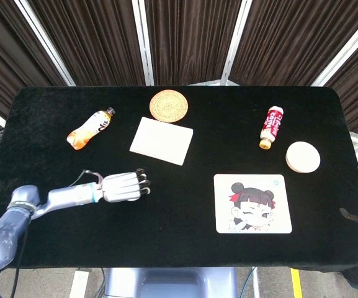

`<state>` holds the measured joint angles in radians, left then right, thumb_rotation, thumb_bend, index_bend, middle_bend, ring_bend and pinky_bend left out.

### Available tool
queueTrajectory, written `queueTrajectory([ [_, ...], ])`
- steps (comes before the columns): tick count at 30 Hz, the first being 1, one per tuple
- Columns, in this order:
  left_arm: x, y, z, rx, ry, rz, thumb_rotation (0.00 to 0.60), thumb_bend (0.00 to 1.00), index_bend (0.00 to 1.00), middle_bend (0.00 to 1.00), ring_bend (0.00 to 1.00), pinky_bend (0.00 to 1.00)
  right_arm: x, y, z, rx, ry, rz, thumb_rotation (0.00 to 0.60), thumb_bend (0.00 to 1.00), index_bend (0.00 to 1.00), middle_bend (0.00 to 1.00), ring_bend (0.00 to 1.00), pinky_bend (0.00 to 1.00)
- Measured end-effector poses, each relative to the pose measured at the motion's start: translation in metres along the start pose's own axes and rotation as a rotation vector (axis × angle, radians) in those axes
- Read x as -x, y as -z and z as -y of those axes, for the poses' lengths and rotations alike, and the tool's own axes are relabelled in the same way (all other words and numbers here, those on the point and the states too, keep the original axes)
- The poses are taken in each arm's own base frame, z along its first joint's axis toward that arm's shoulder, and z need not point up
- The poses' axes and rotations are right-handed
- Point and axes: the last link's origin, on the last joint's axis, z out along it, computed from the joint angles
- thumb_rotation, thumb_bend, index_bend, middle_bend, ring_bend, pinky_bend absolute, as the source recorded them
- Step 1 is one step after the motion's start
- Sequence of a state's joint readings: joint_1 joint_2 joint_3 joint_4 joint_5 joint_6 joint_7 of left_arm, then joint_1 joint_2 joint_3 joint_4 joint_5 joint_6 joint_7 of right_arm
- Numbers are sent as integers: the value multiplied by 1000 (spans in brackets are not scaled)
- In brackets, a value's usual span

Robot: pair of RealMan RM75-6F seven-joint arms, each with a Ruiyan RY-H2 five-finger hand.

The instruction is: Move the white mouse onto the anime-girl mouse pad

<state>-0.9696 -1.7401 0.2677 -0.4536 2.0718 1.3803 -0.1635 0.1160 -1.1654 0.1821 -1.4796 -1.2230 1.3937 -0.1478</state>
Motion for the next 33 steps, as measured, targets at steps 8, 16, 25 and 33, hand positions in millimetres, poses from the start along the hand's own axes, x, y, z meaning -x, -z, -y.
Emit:
queueTrajectory([
  [8, -26, -80, 5, 40, -23, -37, 600, 28, 669, 471, 440, 392, -1, -5, -2, 31, -8, -2, 600, 0, 39, 0, 0, 0],
  [16, -42, -129, -1, 77, -38, -34, 600, 27, 669, 467, 437, 392, 1, -11, -7, 61, -11, 8, 600, 0, 39, 0, 0, 0],
  [25, -43, -157, -9, 116, -78, 11, 600, 27, 562, 363, 376, 368, 4, -14, -14, 88, -7, 18, 600, 0, 39, 0, 0, 0],
  [33, -40, -157, -10, 109, -106, 9, 600, 0, 0, 0, 0, 0, 2, -13, -15, 90, -8, 11, 600, 0, 39, 0, 0, 0],
])
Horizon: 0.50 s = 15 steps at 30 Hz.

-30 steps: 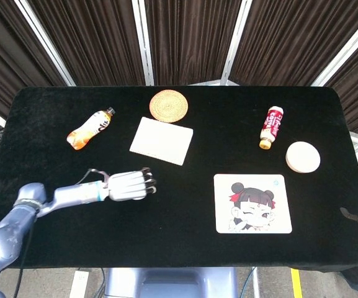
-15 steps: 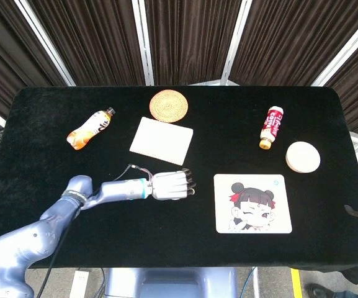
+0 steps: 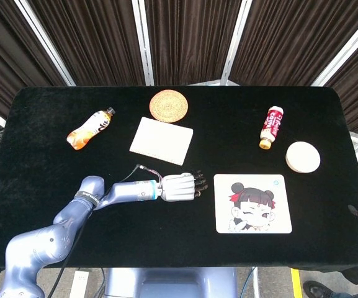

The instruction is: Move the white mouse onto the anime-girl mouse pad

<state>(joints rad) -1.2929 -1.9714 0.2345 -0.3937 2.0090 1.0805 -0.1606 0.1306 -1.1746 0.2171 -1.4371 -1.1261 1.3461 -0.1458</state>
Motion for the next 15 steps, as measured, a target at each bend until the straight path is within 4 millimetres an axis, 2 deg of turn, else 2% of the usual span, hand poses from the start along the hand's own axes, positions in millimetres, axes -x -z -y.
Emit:
queueTrajectory([
  [6, -8, 12, 12, -9, -19, -62, 600, 0, 0, 0, 0, 0, -1, 1, 2, -8, -4, -2, 600, 0, 39, 0, 0, 0],
  [9, -7, 27, 25, -46, -25, -67, 600, 0, 0, 0, 0, 0, 0, 2, 3, -14, -2, 1, 600, 0, 39, 0, 0, 0],
  [15, 3, 69, 53, -264, 62, -70, 600, 0, 0, 0, 0, 0, 3, 4, 6, -32, 1, 16, 600, 0, 39, 0, 0, 0],
])
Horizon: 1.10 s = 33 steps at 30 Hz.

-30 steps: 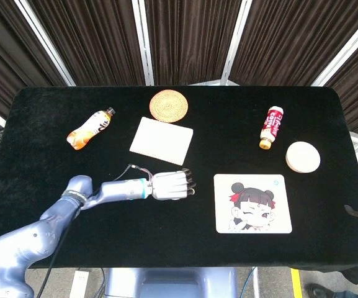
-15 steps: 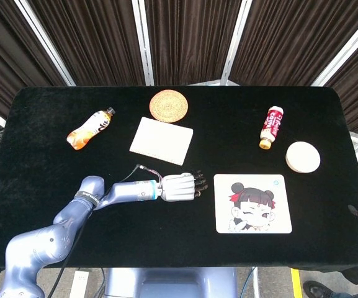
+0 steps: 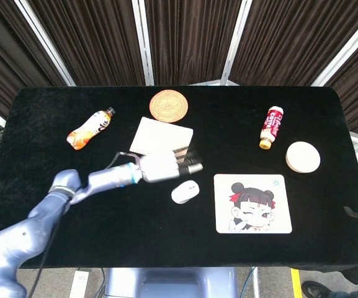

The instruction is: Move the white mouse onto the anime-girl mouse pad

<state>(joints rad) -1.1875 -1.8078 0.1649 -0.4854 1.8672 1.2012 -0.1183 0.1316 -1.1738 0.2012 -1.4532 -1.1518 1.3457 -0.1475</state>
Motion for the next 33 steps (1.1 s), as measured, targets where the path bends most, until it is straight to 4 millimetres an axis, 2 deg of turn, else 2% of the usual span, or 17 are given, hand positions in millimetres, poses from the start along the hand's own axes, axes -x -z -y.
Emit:
queueTrajectory([
  [3, 5, 27, 20, -166, 89, 4, 600, 0, 0, 0, 0, 0, 0, 1, 2, -12, -2, 4, 600, 0, 39, 0, 0, 0],
  [8, 14, 88, 49, -462, 260, 32, 600, 0, 0, 0, 0, 0, 2, 2, 8, -45, 4, 17, 600, 0, 39, 0, 0, 0],
  [14, 6, 151, 55, -734, 446, 58, 600, 0, 0, 0, 0, 0, 1, -2, 24, -151, 30, 38, 600, 0, 39, 0, 0, 0],
  [20, -18, 208, 48, -952, 581, 104, 600, 0, 0, 0, 0, 0, -5, -8, 53, -332, 61, 50, 600, 0, 39, 0, 0, 0],
  [24, -39, 244, 26, -1058, 658, 136, 600, 0, 0, 0, 0, 0, -11, -17, 103, -555, 64, 86, 600, 0, 39, 4, 0, 0],
  [28, -59, 284, 0, -1200, 684, 183, 600, 0, 0, 0, 0, 0, -12, -27, 163, -755, 59, 183, 600, 0, 66, 62, 0, 0],
  [33, -69, 310, -20, -1312, 682, 215, 600, 0, 0, 0, 0, 0, -5, -26, 226, -905, 51, 278, 600, 0, 88, 104, 0, 22],
])
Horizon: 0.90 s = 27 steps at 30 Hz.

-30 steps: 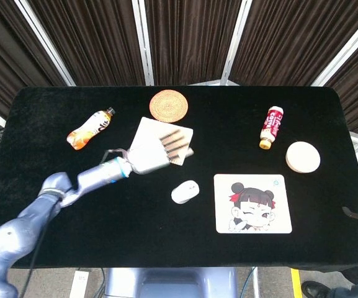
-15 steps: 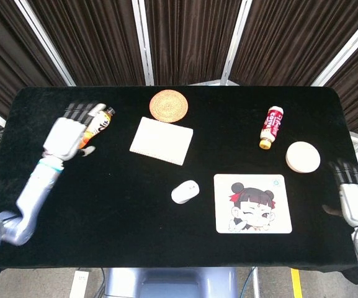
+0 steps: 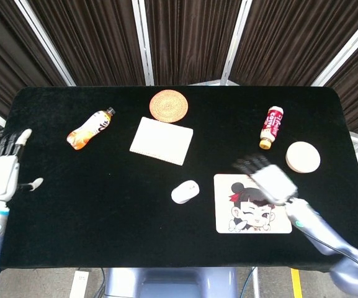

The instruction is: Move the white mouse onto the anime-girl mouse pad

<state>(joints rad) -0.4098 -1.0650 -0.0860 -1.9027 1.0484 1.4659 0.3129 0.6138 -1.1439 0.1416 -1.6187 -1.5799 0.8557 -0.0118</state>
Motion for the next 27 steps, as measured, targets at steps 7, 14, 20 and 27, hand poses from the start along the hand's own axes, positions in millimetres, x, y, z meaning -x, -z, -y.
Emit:
queueTrajectory([
  [7, 9, 7, 7, -22, 2, 3, 600, 0, 0, 0, 0, 0, 6, -40, 50, -121, 56, 24, 600, 0, 118, 140, 0, 95],
  [14, 10, 3, 8, -9, -17, 1, 600, 0, 0, 0, 0, 0, 22, -71, 85, -176, 160, 58, 600, 0, 126, 152, 2, 132],
  [20, 10, 1, 10, -4, -42, 0, 600, 0, 0, 0, 0, 0, 36, -89, 102, -191, 220, 91, 600, 0, 131, 165, 7, 163],
  [27, 10, -2, 13, 0, -33, 8, 600, 0, 0, 0, 0, 0, 50, -104, 114, -191, 305, 101, 600, 0, 139, 176, 20, 183],
])
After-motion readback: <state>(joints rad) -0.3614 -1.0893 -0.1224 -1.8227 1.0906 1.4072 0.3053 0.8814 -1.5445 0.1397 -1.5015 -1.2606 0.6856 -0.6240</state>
